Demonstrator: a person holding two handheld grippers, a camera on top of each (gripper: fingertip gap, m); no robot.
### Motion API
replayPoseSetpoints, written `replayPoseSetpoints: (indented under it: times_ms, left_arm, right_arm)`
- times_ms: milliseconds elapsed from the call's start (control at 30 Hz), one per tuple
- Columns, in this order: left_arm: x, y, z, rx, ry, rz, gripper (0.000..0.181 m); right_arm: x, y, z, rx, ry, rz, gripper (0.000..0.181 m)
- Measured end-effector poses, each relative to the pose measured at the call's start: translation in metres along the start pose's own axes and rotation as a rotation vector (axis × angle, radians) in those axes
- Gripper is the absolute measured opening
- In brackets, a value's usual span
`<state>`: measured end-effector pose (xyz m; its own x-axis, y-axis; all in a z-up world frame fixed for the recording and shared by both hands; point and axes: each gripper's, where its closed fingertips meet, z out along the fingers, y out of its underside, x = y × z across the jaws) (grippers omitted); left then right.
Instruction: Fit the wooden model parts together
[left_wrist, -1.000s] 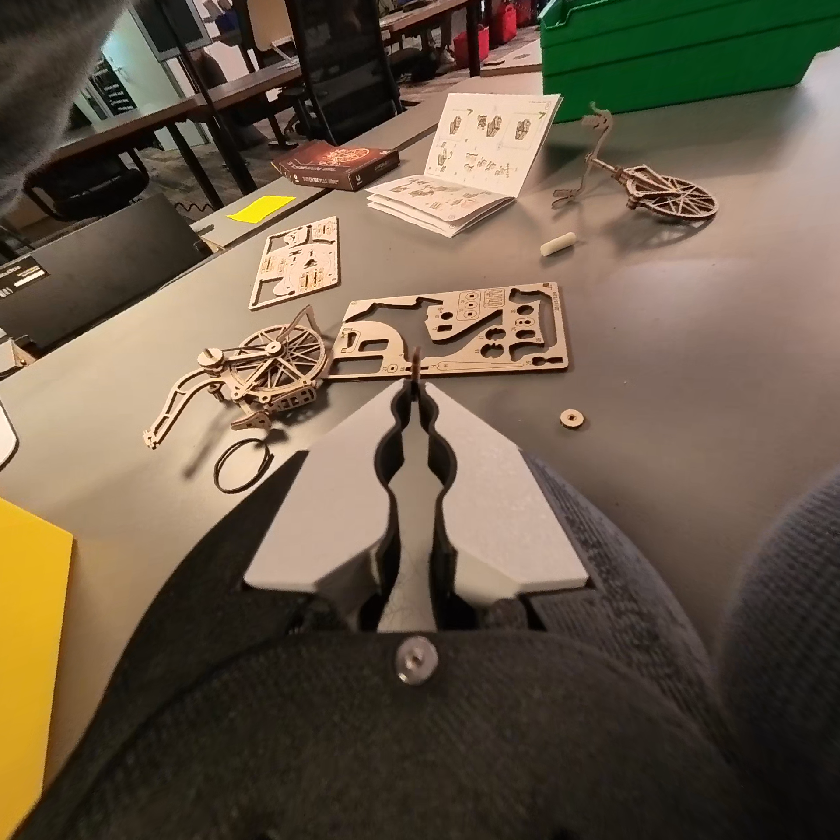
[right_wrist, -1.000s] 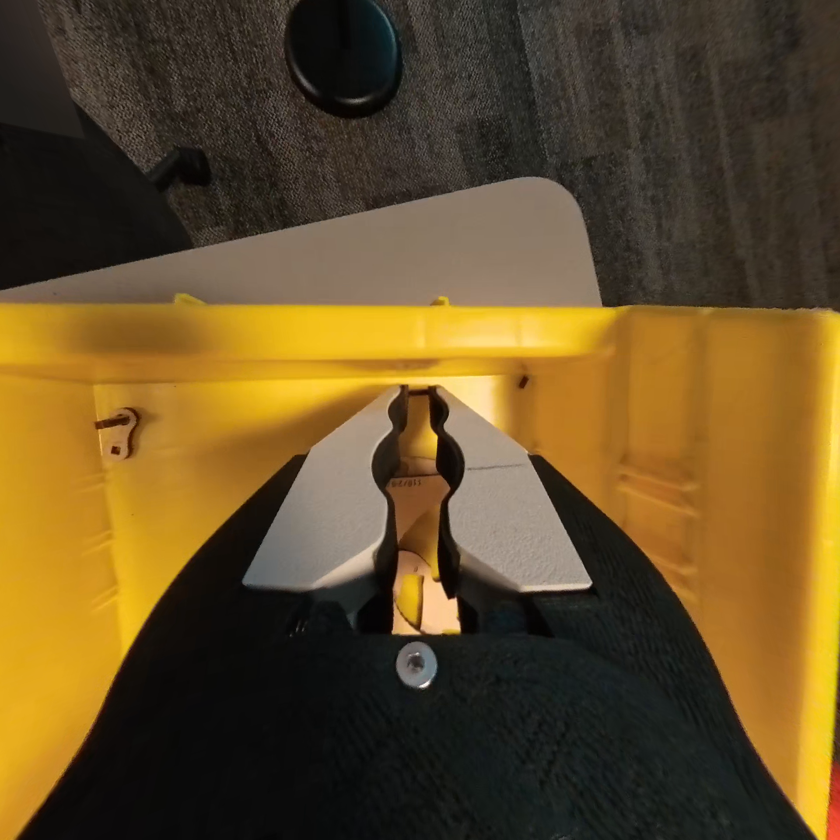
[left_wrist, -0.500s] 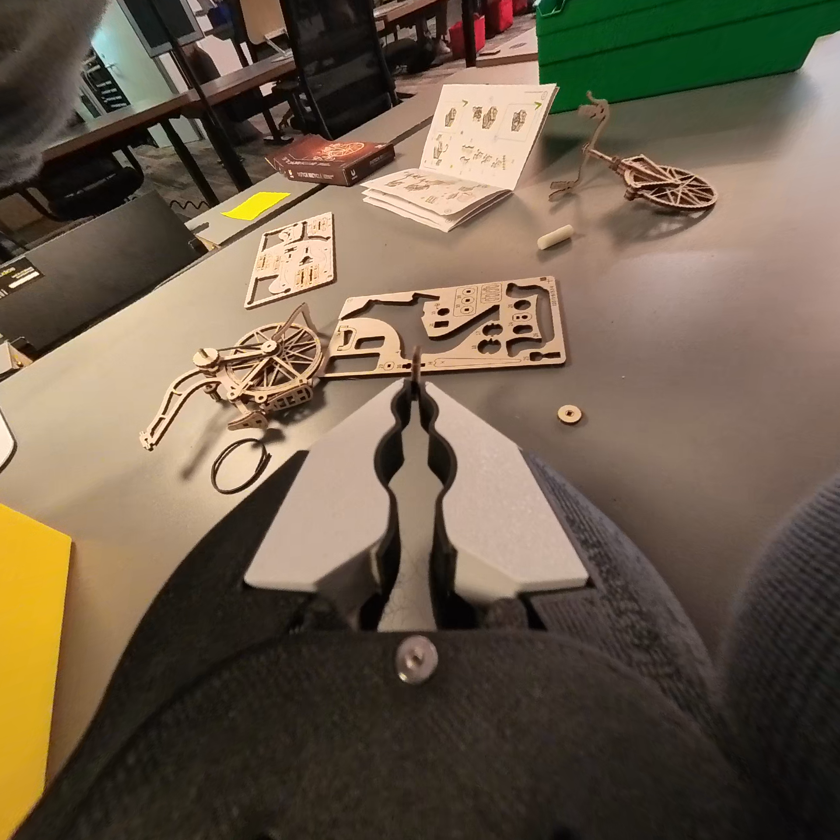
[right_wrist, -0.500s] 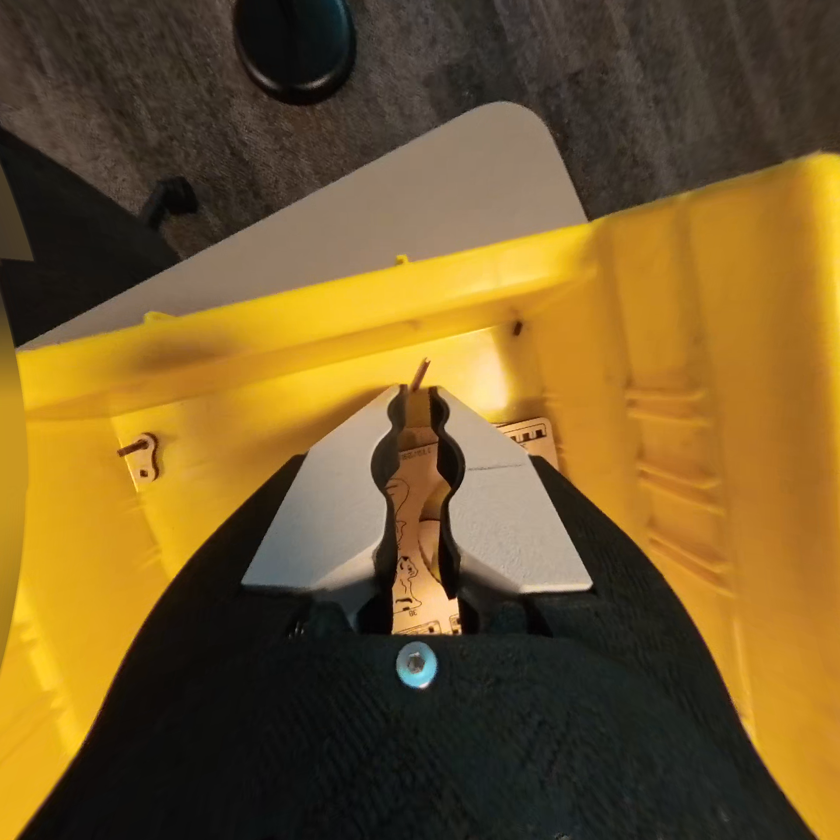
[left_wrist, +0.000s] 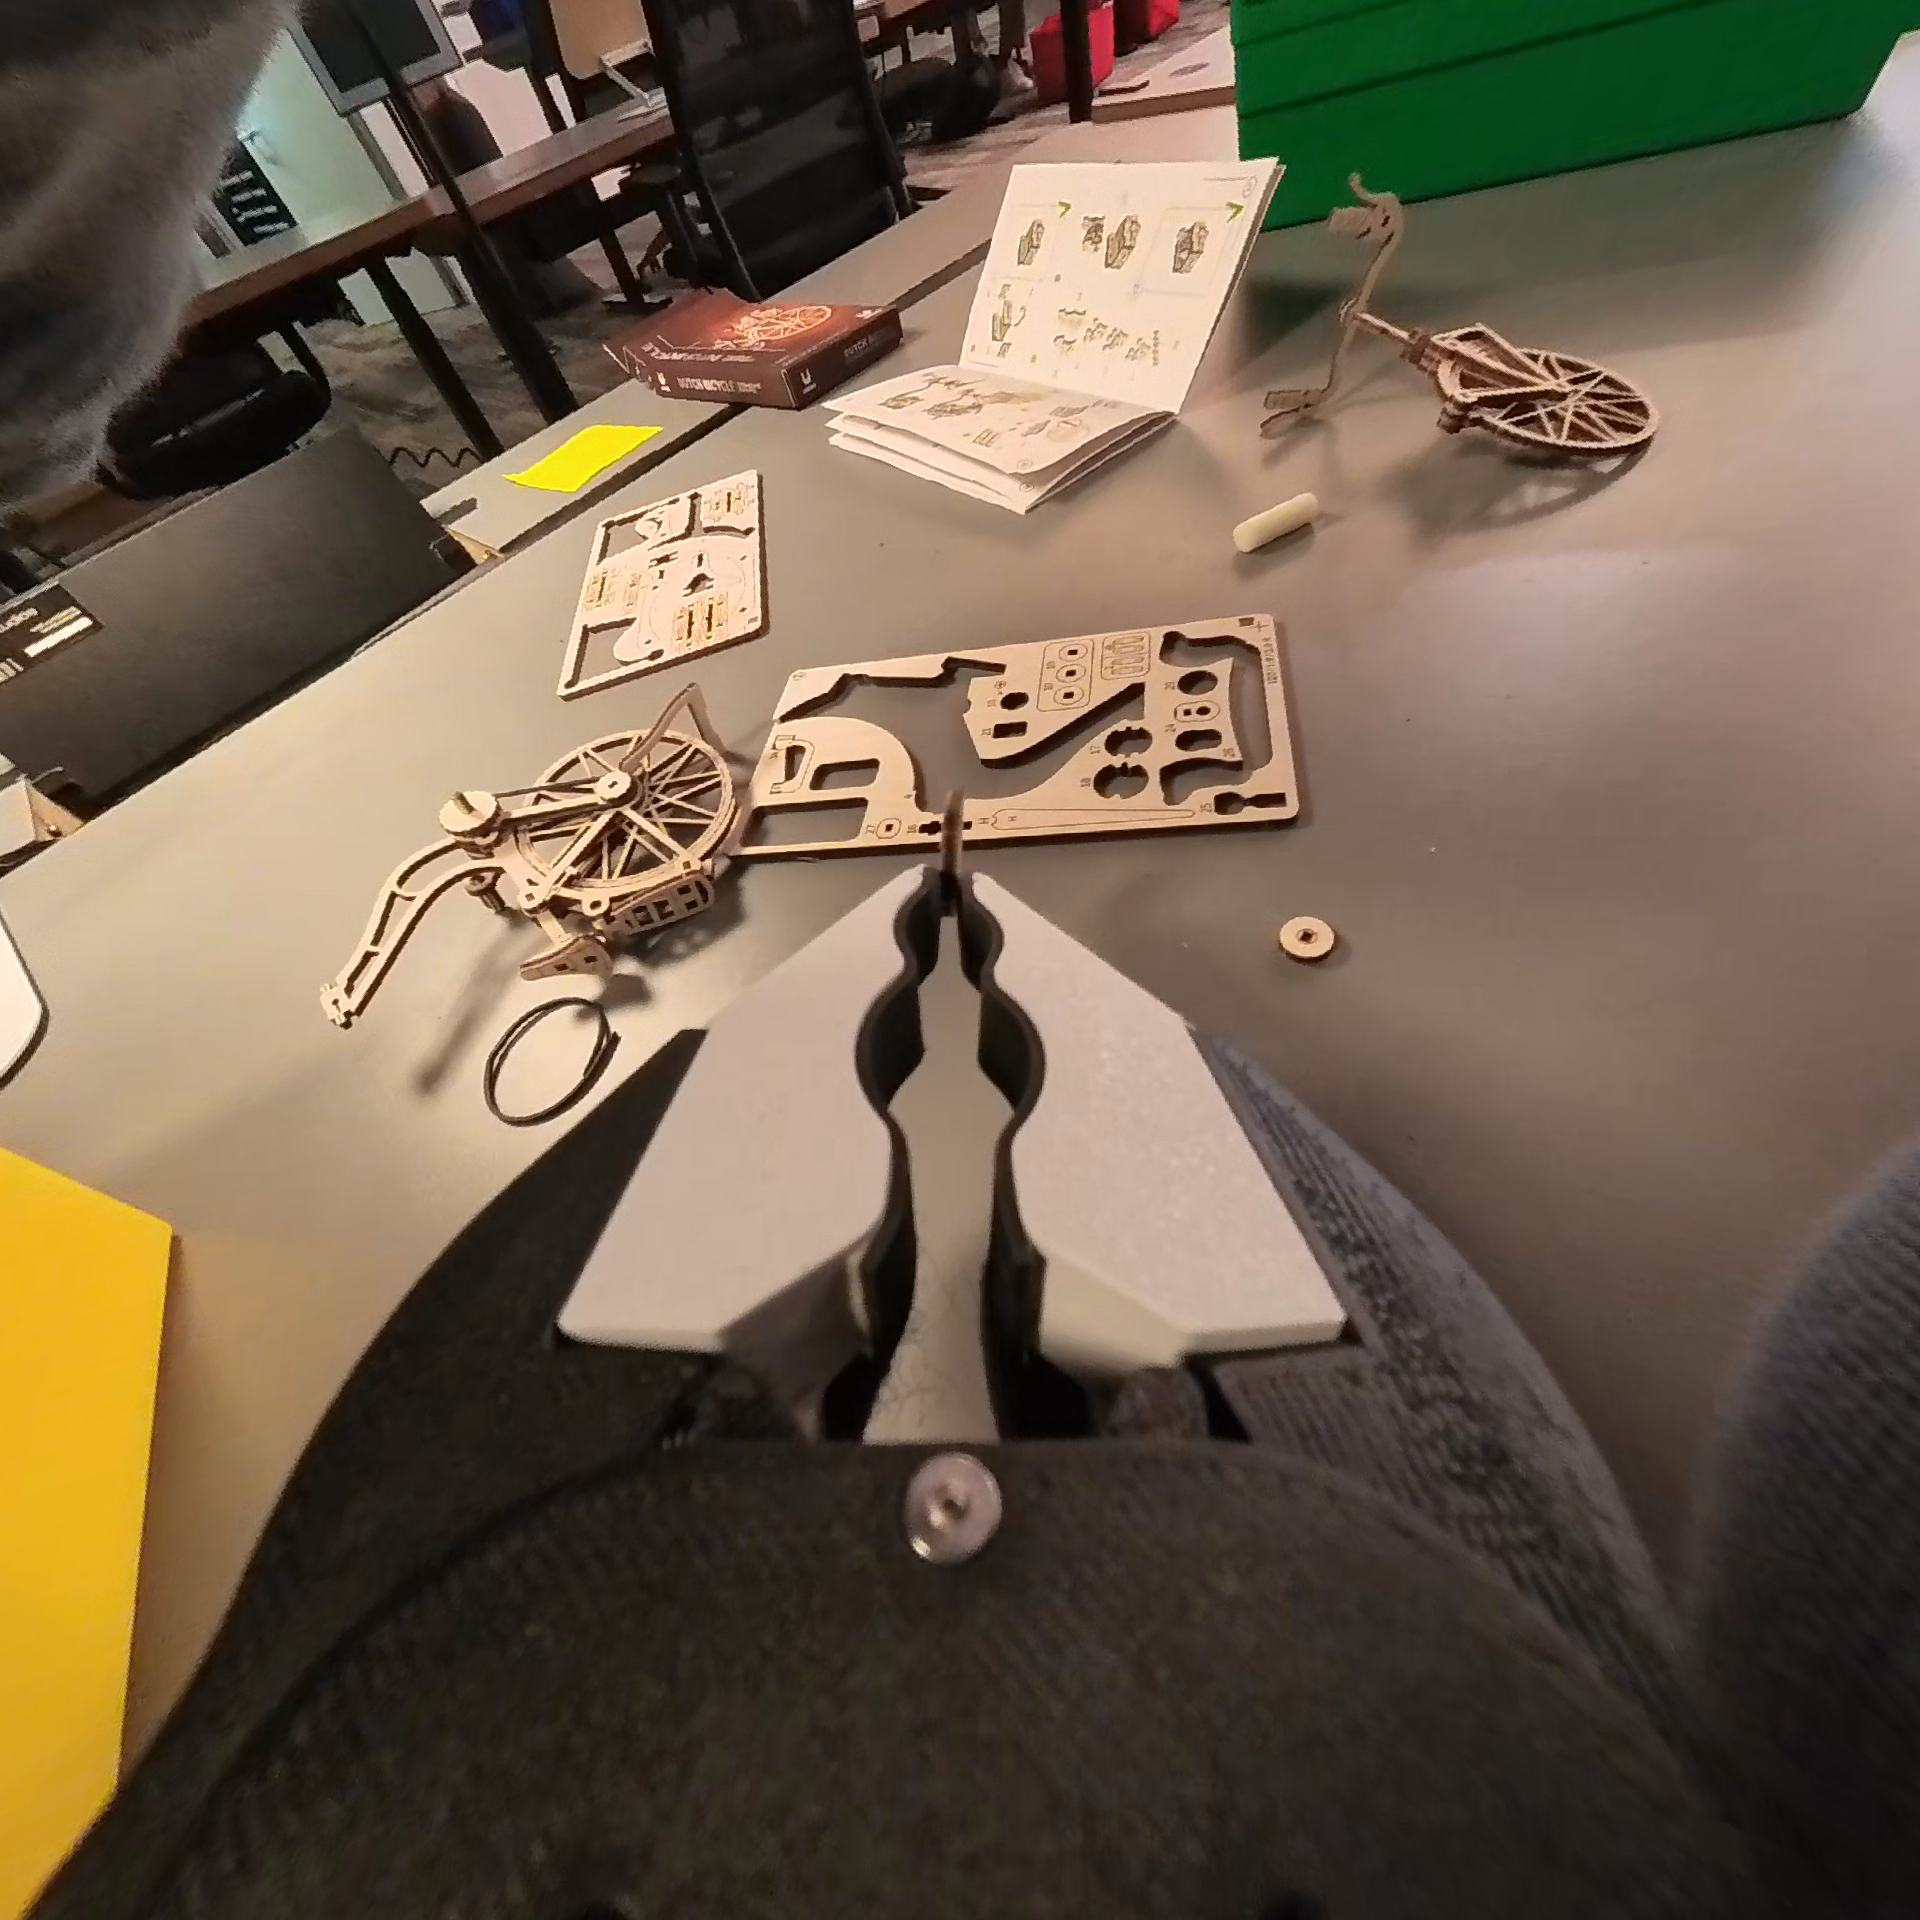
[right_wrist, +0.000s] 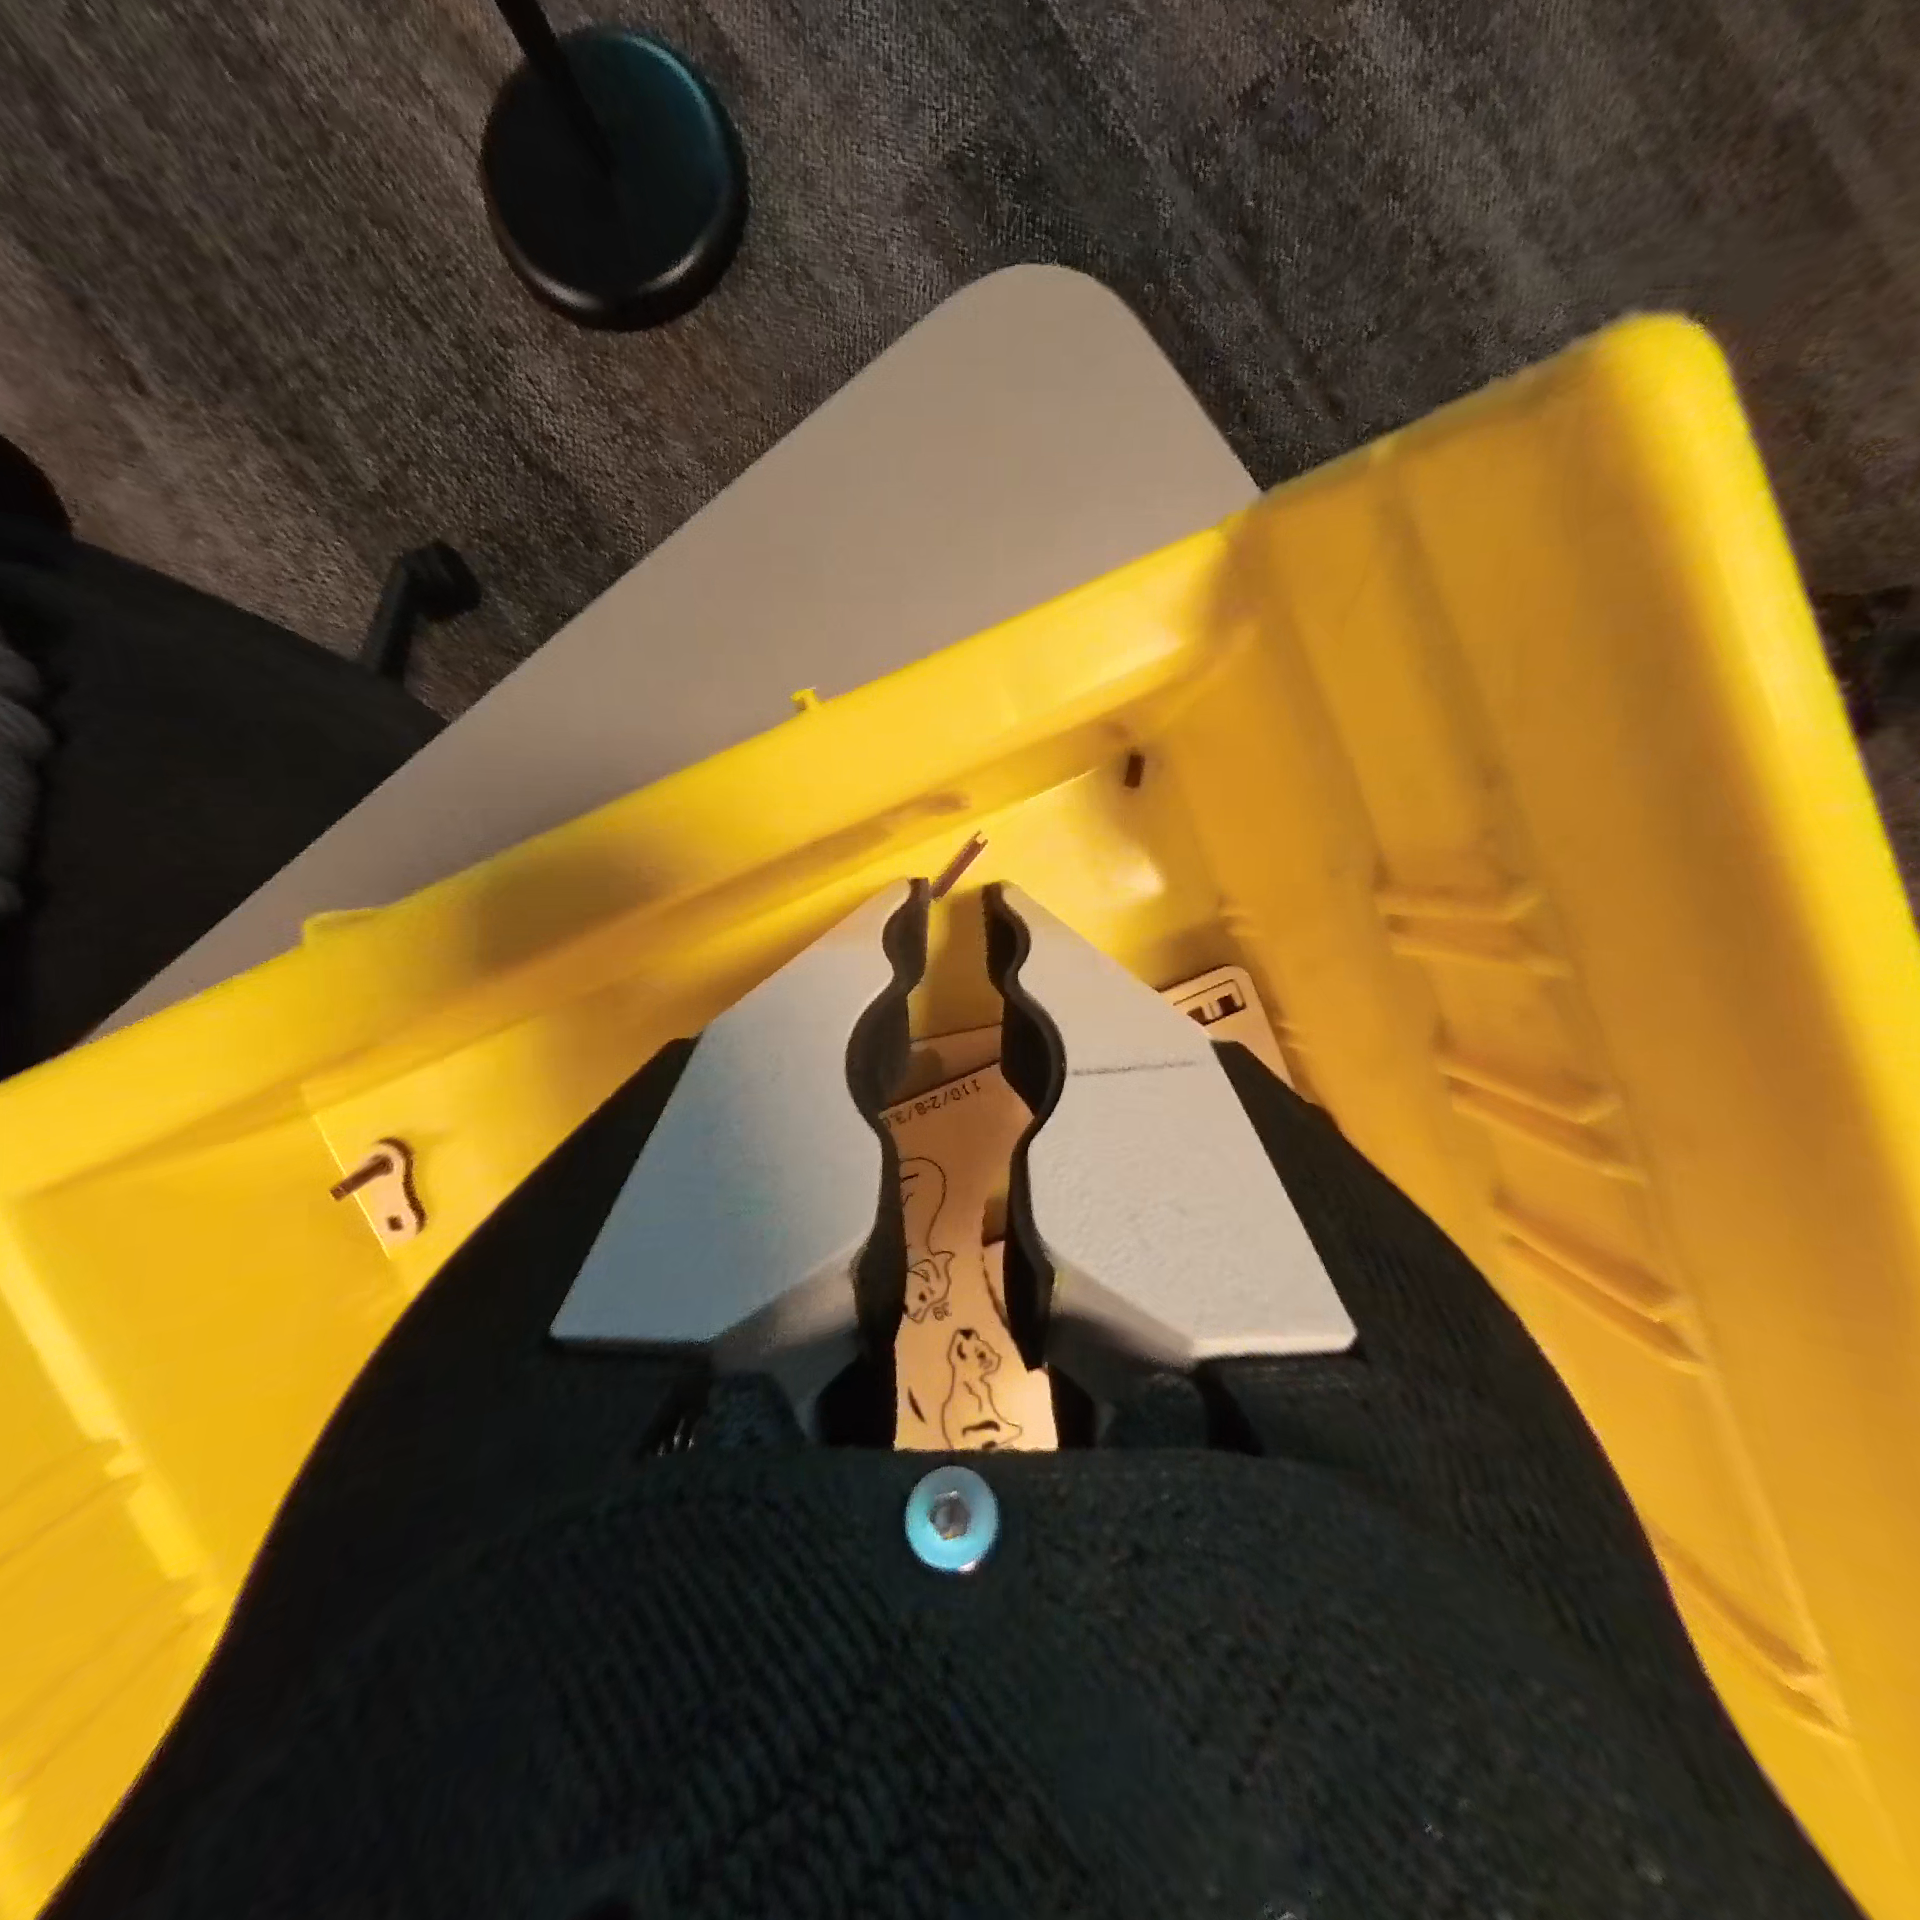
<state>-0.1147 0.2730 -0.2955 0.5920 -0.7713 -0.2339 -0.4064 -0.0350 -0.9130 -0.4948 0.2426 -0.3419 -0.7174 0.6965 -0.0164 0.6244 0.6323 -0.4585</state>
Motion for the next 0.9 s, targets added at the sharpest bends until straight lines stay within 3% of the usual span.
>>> replayPoseSetpoints:
  times_ms: [267, 500, 733, 900]
  left_arm:
    - [0.001, 0.0, 0.0, -0.001, 0.004, 0.004, 0.002]
    - [0.002, 0.0, 0.0, 0.002, 0.009, 0.006, 0.002]
    - [0.002, 0.0, 0.0, -0.002, 0.014, 0.002, 0.002]
    - [0.001, 0.003, 0.003, -0.032, 0.009, 0.001, 0.002]
  right_arm:
    - [0.013, 0.006, -0.003, -0.043, 0.09, 0.026, 0.004]
    - [0.008, 0.002, -0.002, 0.002, 0.062, -0.067, 0.015]
    - [0.007, -0.002, 0.001, 0.077, -0.014, -0.062, 0.0]
    - [0.006, 0.001, -0.016, 0.147, 0.047, -0.007, 0.0]
